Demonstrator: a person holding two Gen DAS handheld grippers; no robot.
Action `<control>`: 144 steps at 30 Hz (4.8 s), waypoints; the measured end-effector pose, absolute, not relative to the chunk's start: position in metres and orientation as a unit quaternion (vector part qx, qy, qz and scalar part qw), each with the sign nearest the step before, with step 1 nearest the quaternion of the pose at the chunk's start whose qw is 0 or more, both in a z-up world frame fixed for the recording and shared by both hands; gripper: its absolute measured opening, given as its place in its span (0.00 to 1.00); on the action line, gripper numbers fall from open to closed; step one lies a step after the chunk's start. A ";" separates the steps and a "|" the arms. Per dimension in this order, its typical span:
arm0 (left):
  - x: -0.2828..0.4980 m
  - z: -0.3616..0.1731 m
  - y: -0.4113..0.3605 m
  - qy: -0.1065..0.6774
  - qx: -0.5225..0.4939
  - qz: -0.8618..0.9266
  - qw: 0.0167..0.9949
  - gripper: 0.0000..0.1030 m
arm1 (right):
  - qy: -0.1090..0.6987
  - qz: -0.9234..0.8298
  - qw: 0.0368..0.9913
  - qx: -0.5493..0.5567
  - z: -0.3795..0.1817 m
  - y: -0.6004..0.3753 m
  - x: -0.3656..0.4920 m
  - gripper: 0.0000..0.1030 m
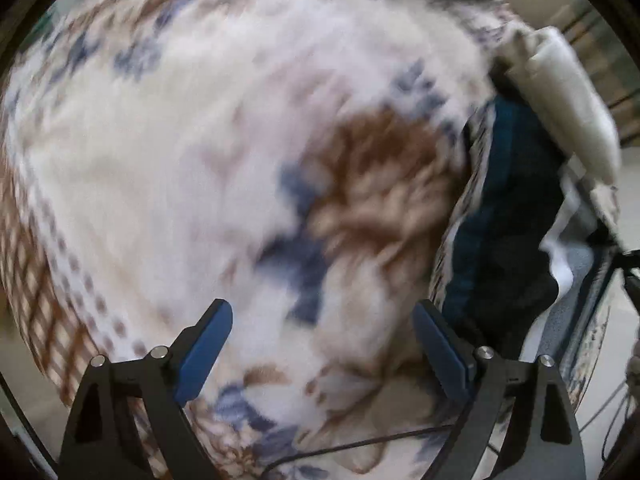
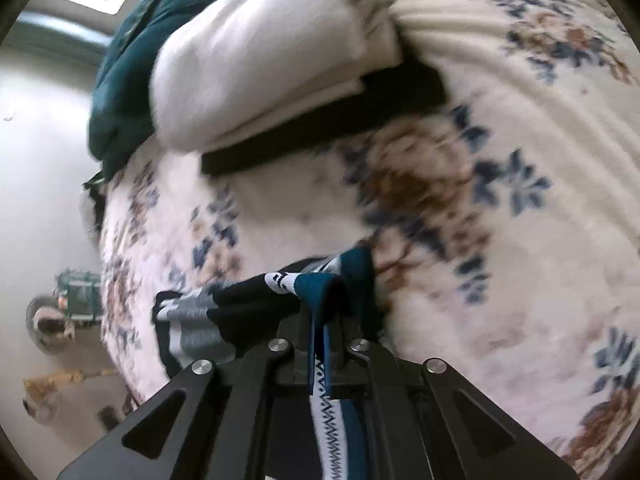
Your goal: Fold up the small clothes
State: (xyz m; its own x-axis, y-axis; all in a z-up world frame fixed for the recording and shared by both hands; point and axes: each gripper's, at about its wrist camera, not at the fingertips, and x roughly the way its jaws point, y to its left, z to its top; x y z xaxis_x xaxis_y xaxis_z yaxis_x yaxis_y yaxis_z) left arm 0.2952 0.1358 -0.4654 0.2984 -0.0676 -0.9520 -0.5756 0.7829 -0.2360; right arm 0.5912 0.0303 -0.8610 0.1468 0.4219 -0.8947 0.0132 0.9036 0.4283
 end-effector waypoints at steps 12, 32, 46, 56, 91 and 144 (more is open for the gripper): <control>0.392 -0.446 0.123 0.556 -0.261 0.105 0.782 0.88 | 0.752 0.121 0.618 0.196 -0.918 0.014 0.520 0.55; 0.342 -0.479 0.102 0.619 -0.251 0.068 0.741 0.88 | 0.775 0.056 0.626 0.074 -0.905 0.023 0.466 0.17; 0.325 -0.495 0.092 0.601 -0.268 0.032 0.752 0.88 | 0.649 0.386 0.603 -0.256 -0.874 0.371 0.540 0.52; 0.315 -0.510 0.102 0.583 -0.323 0.018 0.745 0.89 | 0.793 0.237 0.552 -0.098 -0.944 0.378 0.611 0.15; 0.323 -0.459 0.124 0.573 -0.323 0.014 0.753 0.88 | 0.731 0.322 0.597 -0.075 -0.868 0.262 0.645 0.61; 0.296 -0.499 0.128 0.617 -0.483 0.079 0.616 0.60 | 0.747 0.044 0.511 0.422 -0.967 -0.013 0.426 0.49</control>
State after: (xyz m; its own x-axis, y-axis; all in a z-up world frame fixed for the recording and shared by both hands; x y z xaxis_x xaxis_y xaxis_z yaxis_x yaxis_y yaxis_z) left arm 0.2964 0.1282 -0.4992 0.2254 -0.4999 -0.8362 -0.6937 0.5204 -0.4981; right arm 0.4258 -0.0134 -0.9673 -0.1210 0.6756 -0.7272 0.5856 0.6401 0.4973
